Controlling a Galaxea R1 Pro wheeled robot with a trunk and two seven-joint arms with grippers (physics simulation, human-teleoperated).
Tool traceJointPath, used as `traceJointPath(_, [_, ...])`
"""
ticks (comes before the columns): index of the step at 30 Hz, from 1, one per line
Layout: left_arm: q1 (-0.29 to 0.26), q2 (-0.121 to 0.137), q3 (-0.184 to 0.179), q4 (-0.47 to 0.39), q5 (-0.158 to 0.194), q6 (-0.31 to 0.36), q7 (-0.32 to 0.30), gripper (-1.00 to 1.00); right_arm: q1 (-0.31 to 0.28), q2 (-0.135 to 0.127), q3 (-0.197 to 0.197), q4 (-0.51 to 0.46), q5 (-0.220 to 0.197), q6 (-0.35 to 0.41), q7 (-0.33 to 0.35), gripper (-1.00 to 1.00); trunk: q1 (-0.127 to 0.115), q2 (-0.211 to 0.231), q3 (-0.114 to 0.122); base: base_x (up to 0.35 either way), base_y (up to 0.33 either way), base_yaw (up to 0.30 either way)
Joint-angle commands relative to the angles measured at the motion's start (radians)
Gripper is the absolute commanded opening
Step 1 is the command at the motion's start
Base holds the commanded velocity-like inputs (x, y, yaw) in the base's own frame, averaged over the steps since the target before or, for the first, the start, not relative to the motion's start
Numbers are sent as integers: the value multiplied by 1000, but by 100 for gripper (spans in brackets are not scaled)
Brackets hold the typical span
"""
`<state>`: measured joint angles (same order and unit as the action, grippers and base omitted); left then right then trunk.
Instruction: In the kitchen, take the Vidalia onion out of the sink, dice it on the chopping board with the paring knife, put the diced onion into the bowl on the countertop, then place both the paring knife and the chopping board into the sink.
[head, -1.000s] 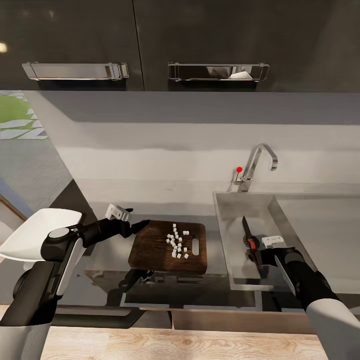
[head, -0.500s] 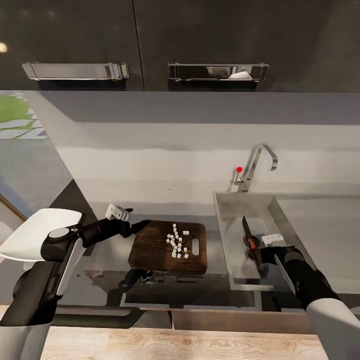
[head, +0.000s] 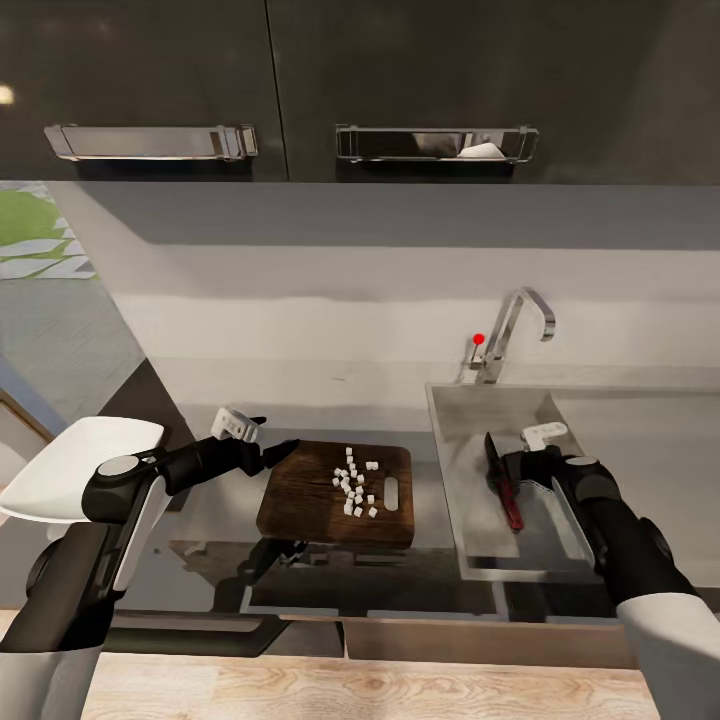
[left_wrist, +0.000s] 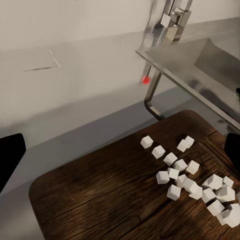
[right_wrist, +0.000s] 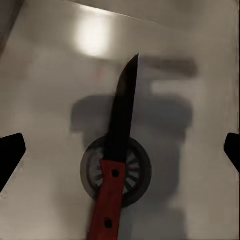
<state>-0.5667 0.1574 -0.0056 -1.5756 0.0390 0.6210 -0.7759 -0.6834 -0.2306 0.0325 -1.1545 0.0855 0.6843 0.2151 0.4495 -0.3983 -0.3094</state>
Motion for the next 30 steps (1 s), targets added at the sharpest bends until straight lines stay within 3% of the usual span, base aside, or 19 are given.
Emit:
traceJointPath(1, [-1, 1, -1, 0, 4, 8, 0, 100, -1, -1, 1, -34, 9, 28, 7, 100, 1, -2, -1, 0, 0, 0])
traceJointPath(6, [-1, 1, 0, -1, 4, 8, 0, 100, -1, -1, 0, -109, 8, 126, 7, 100, 1, -2, 5, 0, 0, 0])
traceJointPath(22, [-1, -1, -1, -1, 4, 8, 0, 100, -1, -1, -1, -183, 7, 139, 11, 100, 1, -2, 26, 0, 4, 0])
traceJointPath(30, [-1, -1, 0, -1, 4, 8, 0, 100, -1, -1, -14, -213, 7, 139, 13, 100, 1, -2, 27, 0, 222, 0])
